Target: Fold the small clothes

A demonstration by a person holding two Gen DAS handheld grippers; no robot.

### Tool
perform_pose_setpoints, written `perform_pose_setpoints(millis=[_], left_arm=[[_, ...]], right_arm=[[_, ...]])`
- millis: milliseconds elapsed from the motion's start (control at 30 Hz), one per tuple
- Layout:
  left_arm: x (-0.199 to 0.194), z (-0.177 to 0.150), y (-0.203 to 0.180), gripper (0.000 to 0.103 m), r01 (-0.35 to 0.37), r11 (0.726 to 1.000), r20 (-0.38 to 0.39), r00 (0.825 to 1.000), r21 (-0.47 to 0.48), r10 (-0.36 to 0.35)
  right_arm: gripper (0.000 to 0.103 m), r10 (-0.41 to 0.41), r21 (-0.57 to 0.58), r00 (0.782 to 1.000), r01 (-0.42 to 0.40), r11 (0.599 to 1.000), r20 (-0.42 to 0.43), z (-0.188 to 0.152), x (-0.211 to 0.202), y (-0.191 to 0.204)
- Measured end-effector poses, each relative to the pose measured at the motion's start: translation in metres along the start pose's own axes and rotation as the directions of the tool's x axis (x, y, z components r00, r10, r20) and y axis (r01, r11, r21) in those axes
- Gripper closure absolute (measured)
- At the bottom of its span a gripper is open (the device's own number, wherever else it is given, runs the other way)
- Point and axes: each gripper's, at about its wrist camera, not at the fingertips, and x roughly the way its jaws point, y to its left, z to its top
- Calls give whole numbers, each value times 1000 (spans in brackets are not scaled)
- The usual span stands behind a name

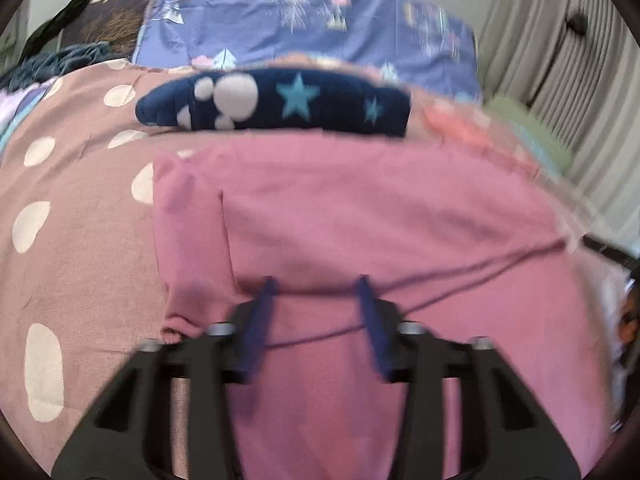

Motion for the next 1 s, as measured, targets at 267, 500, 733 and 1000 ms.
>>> perform_pose_setpoints(millis=[267,500,733,1000], left_arm=[[13,-9,10,76,-89,996,-59,994,7,89],[-60,-42,7,53,-124,990,13,992,72,123],[-100,-109,25,53,-33,999,-84,996,24,35],[-131,-169,4,50,120,992,-116,987,48,-114]], right_arm=[[92,-50,-31,993,47,998,-105,-13,65,2],[80,103,99,988,-91,991,-118,-35,3,-19],[81,257,136,954,-237,962,-157,-94,-53,-20],[81,328,177,920,-294,939,-214,-163,-88,-21]])
